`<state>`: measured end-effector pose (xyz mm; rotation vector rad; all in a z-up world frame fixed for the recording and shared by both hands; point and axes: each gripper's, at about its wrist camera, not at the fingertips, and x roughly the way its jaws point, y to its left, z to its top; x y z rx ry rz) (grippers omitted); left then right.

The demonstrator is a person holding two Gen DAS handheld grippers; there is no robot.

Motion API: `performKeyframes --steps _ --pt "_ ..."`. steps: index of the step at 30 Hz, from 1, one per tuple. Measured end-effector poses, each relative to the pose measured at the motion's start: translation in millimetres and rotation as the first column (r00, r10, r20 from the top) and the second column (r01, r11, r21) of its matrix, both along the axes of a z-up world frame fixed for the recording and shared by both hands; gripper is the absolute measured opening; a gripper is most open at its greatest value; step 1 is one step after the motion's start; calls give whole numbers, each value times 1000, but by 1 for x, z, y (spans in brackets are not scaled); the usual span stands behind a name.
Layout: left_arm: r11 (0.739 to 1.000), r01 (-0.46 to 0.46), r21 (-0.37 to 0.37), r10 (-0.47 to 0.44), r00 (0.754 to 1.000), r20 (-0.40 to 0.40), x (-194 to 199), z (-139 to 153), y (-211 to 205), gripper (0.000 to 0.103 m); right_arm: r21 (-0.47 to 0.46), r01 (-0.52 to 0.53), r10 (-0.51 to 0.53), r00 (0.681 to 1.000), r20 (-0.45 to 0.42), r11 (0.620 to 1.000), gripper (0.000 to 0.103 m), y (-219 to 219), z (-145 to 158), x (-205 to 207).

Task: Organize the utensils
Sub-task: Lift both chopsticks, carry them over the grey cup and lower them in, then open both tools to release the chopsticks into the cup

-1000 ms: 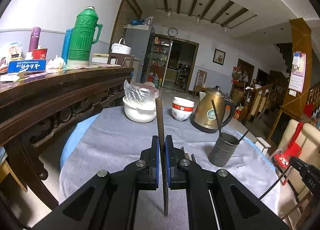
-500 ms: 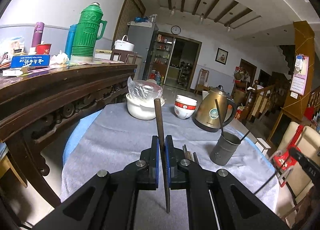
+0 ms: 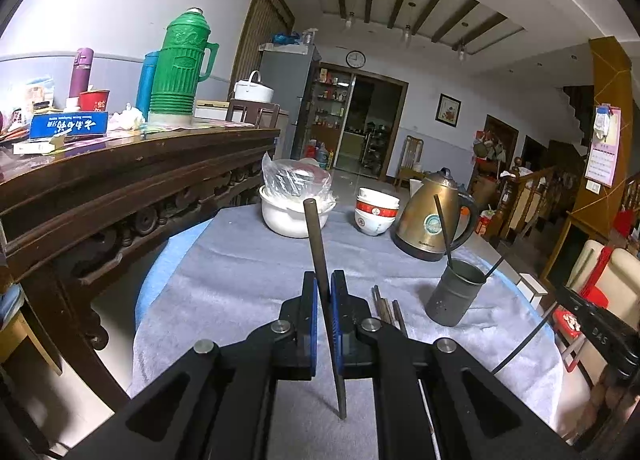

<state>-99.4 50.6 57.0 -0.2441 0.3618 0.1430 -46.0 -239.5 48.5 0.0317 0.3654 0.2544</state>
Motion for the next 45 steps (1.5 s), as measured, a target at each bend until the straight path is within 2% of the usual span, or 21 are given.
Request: performKeyframes --steps 6,10,13,18,22,26,31,39,45 --pt "999 18 -34 -18 1000 2 6 3 2 6 15 21 -21 1000 -5 1000 6 -11 2 -10" --pt "998 40 -57 -39 999 18 13 11 3 5 60 44 -46 998 31 997 6 -22 19 -11" --pt "993 69 -96 -66 997 39 27 24 1 5 102 51 -59 995 77 994 6 -34 38 -10" --pt "983 140 -120 -125 985 121 56 63 -15 5 175 54 -84 982 167 983 6 -53 73 -3" --pt "971 201 -132 -174 965 194 82 91 -36 5 204 51 -97 970 224 978 6 -57 91 11" --pt "958 249 -144 -214 951 224 112 103 -58 5 214 53 -103 968 230 975 6 -55 95 37" --pt "950 277 -144 -244 946 211 149 101 -82 5 219 42 -86 977 197 975 6 -47 87 67" --pt "952 284 -111 -264 951 162 200 80 -112 5 146 28 -54 983 174 989 6 -25 71 111" --pt "952 294 -88 -289 955 74 224 50 -122 6 103 10 -19 995 94 995 6 -10 43 139"
